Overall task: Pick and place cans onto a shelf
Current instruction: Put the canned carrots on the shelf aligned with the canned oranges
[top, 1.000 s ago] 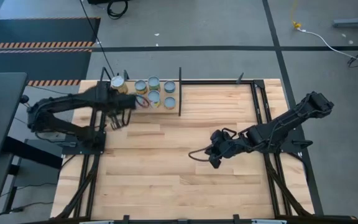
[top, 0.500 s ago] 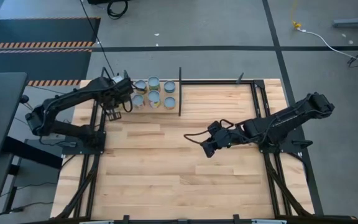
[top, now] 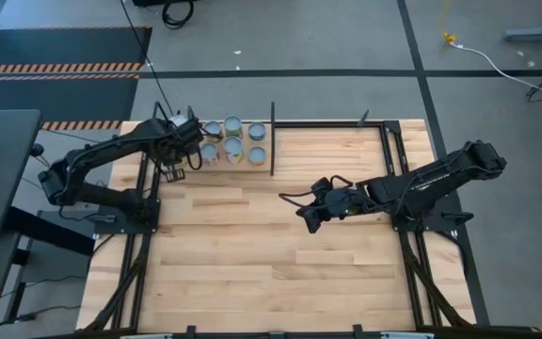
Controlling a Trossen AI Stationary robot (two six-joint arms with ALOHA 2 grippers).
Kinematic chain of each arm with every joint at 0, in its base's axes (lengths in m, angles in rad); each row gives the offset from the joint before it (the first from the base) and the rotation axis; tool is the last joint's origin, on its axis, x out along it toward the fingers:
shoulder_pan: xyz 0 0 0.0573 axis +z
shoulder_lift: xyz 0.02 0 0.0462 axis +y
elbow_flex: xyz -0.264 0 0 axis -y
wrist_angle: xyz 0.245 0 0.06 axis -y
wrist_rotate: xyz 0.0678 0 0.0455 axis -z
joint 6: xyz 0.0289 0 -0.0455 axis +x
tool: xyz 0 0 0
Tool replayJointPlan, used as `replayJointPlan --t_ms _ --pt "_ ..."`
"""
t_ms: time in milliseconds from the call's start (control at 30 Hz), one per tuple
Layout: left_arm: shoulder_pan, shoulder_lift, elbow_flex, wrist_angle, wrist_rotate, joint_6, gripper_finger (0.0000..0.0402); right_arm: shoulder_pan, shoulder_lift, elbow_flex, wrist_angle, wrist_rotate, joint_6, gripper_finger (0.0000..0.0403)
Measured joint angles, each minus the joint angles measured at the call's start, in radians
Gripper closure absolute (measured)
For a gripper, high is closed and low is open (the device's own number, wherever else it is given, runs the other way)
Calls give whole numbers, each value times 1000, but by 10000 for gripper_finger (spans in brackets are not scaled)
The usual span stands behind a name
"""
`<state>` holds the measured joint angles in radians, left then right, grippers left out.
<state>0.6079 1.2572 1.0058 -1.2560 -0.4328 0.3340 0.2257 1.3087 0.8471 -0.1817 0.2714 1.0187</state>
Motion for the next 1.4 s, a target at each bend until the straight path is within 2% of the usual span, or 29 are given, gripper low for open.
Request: replayJointPlan --t_ms 233,400,567,767,967,1100,1267,1400 --pt "0 -1 0 16 -2 1 314 -3 0 0 2 0 2 343" --pt "0 -1 2 34 -72 5 269 -17 0 0 2 0 7 343" --pt "0 -1 47 -3 -71 15 255 -35 0 0 2 0 2 343" --pt "-2 -29 185 -38 1 -27 270 -63 0 0 1 0 -13 343" --pt "55 -67 276 -86 -7 -91 289 -84 0 0 3 0 -27 343" --pt "118 -44 232 -125 50 -127 318 -95 0 0 4 -1 -51 343" --pt "137 2 140 -91 56 -175 391 -109 0 0 6 -34 -53 343" --pt "138 17 89 -20 49 -206 393 -113 0 0 8 -71 -53 343"
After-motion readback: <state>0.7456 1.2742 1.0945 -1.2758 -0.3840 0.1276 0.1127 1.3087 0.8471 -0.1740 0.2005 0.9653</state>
